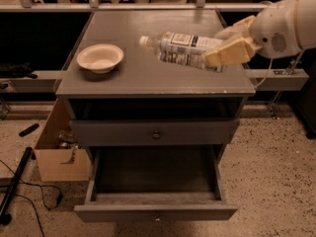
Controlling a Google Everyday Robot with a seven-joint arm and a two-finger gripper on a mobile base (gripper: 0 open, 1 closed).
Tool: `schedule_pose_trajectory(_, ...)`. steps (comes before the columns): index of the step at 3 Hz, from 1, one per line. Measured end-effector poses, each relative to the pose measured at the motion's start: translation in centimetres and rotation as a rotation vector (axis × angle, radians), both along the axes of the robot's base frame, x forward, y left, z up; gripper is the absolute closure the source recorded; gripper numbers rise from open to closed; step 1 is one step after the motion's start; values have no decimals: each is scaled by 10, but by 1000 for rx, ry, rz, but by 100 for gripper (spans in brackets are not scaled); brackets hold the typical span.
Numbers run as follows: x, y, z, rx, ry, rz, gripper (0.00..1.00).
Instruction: Place blue plastic bottle into middle drawer
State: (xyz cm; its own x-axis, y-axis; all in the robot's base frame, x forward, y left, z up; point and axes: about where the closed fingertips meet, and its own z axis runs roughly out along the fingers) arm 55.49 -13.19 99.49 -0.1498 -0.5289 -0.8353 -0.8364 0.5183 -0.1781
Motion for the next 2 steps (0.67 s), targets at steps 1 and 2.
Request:
schedule_pose_trajectory(1,-30,-22,-36,9,61,-66,100)
schedule_pose_trajectory(2,-31,-24,-38,6,66,-68,100)
